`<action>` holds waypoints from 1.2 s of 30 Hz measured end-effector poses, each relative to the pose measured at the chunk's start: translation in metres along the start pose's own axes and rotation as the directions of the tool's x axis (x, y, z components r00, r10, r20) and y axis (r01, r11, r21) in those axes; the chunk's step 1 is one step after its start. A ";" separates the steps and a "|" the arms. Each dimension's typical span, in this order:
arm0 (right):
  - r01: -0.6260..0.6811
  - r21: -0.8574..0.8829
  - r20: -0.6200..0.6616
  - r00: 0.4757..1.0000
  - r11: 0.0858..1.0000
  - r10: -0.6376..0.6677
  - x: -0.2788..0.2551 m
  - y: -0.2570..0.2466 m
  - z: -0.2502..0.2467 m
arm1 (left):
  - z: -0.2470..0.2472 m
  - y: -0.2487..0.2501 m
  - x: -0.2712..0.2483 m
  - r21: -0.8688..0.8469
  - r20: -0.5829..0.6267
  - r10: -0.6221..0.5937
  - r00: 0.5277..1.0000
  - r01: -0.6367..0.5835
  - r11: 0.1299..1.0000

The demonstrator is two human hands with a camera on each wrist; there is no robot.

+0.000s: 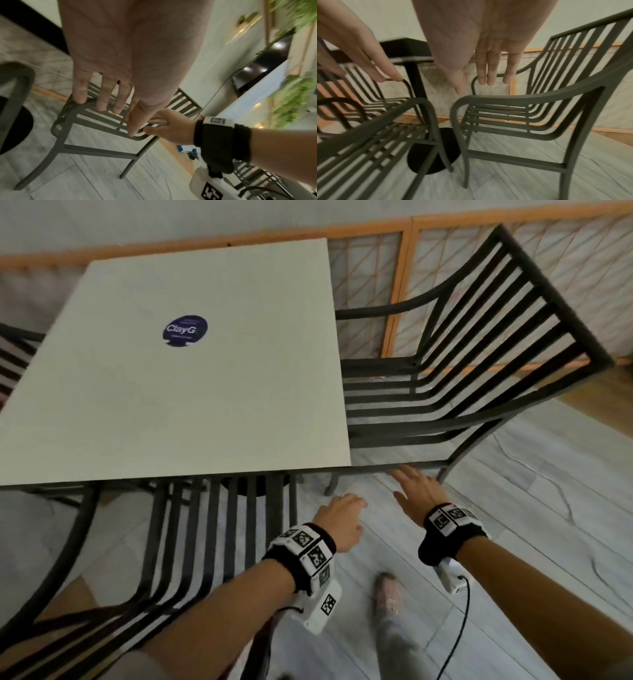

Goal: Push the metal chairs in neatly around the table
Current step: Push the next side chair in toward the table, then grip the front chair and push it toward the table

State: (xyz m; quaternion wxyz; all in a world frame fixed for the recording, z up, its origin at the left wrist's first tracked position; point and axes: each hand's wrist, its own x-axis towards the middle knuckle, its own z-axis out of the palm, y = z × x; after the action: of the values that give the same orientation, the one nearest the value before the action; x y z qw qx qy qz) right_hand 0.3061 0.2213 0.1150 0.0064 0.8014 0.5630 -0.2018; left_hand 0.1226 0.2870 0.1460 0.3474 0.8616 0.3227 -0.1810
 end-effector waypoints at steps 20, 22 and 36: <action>0.404 0.173 0.358 0.824 0.898 -0.440 -0.207 -0.346 0.052 | -0.008 -0.244 -0.380 0.078 0.298 -0.406 0.864 0.401 0.913; 0.421 0.022 0.351 0.846 0.907 -0.401 -0.213 -0.352 0.061 | 0.005 -0.256 -0.389 0.063 0.157 -0.361 0.919 0.356 0.933; 0.345 -0.131 0.177 0.930 0.929 -0.321 -0.228 -0.351 0.072 | 0.038 -0.249 -0.387 0.253 -0.210 -0.330 0.920 0.378 0.891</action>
State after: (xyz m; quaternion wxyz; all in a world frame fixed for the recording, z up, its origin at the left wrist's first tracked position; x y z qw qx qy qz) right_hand -0.0990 0.1275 0.2005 0.0794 0.6729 0.7033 -0.2150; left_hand -0.3316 0.2309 0.2073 0.1517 0.8412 0.4719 -0.2160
